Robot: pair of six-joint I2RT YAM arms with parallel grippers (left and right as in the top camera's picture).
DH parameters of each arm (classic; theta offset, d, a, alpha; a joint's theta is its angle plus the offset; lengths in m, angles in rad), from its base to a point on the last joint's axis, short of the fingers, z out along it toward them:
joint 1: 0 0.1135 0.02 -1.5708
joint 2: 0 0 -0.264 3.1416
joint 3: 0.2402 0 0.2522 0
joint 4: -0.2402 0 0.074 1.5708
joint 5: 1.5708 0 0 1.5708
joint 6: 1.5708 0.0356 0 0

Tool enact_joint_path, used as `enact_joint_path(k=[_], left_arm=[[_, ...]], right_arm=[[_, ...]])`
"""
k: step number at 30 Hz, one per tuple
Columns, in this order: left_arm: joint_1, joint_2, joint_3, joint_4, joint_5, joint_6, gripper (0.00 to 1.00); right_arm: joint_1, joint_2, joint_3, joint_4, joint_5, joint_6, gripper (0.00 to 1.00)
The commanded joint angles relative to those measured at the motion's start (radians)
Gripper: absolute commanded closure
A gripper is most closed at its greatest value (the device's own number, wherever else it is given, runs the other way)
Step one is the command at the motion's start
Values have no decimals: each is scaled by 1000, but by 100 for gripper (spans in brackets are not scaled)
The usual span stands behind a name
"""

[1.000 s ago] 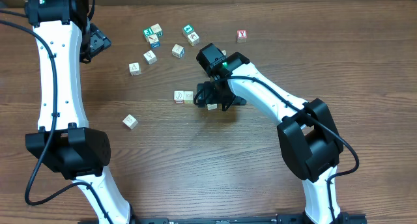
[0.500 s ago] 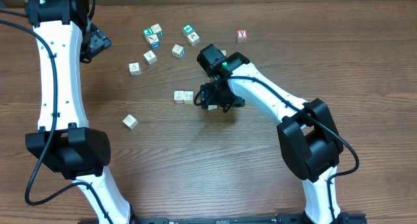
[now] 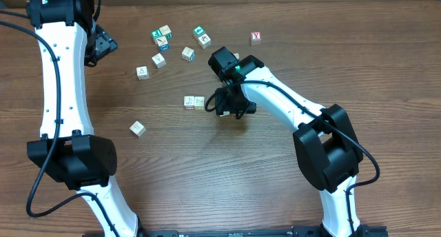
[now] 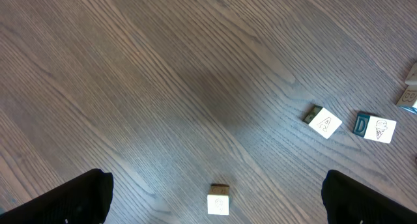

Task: Form a horizontal line
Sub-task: 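Position the right gripper above the pineapple block beside the 7 block, then lower the open right gripper around the pineapple block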

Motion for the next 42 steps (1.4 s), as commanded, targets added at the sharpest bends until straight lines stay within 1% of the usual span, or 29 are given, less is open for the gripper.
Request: enact_joint_path(k=[1, 14, 19, 21, 42], left_arm=[[-6, -8, 13, -2, -2, 22, 0], [-6, -8, 13, -2, -2, 22, 0], [-6, -8, 13, -2, -2, 22, 0], [-6, -8, 13, -2, -2, 22, 0], [-6, -8, 13, -2, -2, 22, 0]], right_arm=[[9, 8, 17, 5, -5, -3, 36], [43, 8, 17, 40, 59, -3, 36], [45, 8, 17, 51, 60, -3, 38], [45, 8, 17, 51, 69, -3, 41], [45, 8, 16, 69, 78, -3, 41]])
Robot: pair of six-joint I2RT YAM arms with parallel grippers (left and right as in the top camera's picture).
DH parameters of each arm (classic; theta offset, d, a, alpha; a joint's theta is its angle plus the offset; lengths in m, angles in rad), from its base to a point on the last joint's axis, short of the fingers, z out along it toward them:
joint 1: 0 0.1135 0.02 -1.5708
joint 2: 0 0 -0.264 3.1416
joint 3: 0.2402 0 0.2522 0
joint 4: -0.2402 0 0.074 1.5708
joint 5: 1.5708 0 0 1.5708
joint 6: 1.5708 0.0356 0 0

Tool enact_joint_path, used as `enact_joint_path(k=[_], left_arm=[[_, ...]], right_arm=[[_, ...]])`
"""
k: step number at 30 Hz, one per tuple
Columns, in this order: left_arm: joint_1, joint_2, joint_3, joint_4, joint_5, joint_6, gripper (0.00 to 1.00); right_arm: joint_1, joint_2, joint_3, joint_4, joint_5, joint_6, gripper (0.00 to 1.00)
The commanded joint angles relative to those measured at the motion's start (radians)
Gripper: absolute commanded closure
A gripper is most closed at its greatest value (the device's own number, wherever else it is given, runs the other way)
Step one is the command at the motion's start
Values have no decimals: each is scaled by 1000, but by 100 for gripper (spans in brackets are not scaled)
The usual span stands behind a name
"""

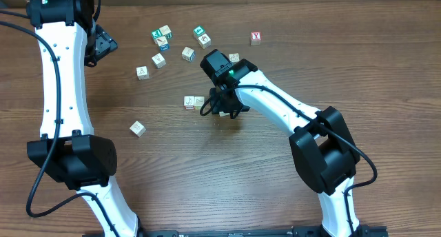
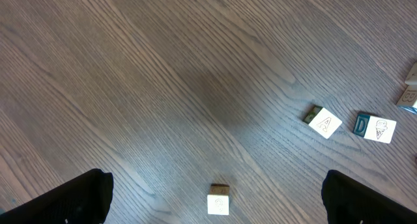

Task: Form a horizontal line
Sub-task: 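Lower the open right gripper around the pineapple block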

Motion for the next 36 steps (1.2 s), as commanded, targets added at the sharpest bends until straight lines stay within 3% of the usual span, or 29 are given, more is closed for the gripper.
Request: enact_joint_path(k=[1, 18, 23, 36], left_arm=[[-7, -8, 13, -2, -2, 22, 0], [-7, -8, 13, -2, -2, 22, 0], [-7, -8, 13, -2, -2, 22, 0], [-7, -8, 13, -2, -2, 22, 0]], right_arm=[[5, 8, 16, 5, 18, -3, 41], [5, 8, -60, 90, 18, -3, 43], [5, 8, -60, 93, 18, -3, 53], [5, 8, -60, 97, 18, -3, 53]])
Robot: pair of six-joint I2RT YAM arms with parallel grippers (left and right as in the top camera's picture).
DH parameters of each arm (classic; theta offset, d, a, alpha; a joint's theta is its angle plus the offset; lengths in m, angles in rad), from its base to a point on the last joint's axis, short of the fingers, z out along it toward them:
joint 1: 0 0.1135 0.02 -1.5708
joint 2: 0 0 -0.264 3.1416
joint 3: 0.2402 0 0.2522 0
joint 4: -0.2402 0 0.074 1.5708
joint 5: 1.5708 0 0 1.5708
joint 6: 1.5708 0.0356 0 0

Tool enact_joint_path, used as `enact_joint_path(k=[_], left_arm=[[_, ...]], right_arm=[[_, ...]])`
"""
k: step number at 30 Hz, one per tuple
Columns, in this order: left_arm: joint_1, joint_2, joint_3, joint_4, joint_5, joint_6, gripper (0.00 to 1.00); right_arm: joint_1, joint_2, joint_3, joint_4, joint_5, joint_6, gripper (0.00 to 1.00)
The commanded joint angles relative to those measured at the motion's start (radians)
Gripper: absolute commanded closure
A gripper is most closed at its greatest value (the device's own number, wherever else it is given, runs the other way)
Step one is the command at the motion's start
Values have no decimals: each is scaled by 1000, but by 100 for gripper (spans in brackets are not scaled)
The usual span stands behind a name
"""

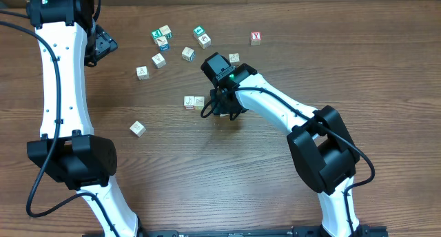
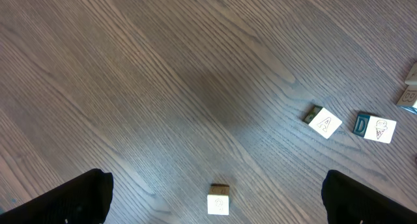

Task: Form a horizontal line
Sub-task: 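Lower the open right gripper around the pineapple block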

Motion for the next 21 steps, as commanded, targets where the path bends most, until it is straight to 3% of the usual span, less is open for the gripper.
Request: enact_joint_path(k=[1, 21], left_arm=[[-6, -8, 13, -2, -2, 22, 0], [-7, -8, 13, -2, -2, 22, 0]], right_arm=[[5, 5, -5, 5, 11, -3, 53], [5, 5, -5, 13, 10, -3, 50]])
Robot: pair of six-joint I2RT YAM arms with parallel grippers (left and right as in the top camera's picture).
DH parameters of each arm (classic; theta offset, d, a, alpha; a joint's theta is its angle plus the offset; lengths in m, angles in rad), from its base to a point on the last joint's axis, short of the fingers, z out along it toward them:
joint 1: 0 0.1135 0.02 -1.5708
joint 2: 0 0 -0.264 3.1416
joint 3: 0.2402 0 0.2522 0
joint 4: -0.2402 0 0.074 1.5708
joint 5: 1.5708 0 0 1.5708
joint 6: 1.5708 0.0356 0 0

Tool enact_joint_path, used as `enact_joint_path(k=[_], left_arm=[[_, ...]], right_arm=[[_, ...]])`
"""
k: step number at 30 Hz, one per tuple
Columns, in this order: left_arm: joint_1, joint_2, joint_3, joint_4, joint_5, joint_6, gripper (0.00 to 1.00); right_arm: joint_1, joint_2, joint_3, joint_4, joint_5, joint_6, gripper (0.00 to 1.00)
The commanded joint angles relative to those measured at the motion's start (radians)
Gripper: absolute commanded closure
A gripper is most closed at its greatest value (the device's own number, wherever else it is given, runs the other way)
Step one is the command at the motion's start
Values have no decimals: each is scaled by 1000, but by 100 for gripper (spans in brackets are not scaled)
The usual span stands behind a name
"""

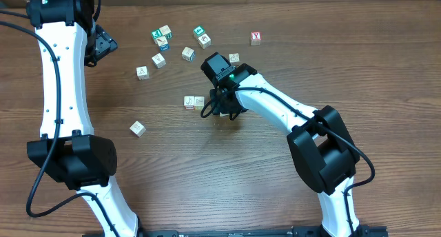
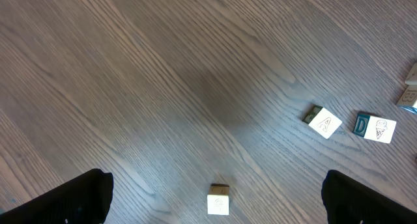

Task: Form a horizontal line
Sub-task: 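Lower the open right gripper around the pineapple block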

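Note:
Two pale blocks [image 1: 193, 102] sit side by side in a short row at mid-table. My right gripper [image 1: 219, 107] is low over the table, right against the row's right end; its fingers and anything between them are hidden under the wrist. My left gripper [image 1: 102, 45] hangs high at the far left. It is open, with its fingertips [image 2: 85, 198] at the bottom corners of the left wrist view. A lone pale block [image 2: 218, 199] lies on the table far below it.
Several loose letter blocks [image 1: 172, 47] lie scattered behind the row. One red-lettered block [image 1: 255, 37] sits at the far right of them and a single block [image 1: 137, 129] nearer the front left. The left wrist view shows an A block [image 2: 325, 123] and a blue-sided block [image 2: 376, 127].
My right gripper first stood a little to the right of the two-block row. By 1.9 s ago it had shifted left, up against the row's right end, and it has stayed there. The left arm and the scattered blocks have not moved.

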Motion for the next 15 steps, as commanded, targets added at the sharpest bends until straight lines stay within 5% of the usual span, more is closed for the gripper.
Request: enact_joint_path(k=[1, 15], left_arm=[[-7, -8, 13, -2, -2, 22, 0], [-6, -8, 13, -2, -2, 22, 0]], right_arm=[[5, 5, -5, 6, 11, -3, 50], [5, 5, -5, 8, 11, -2, 44]])
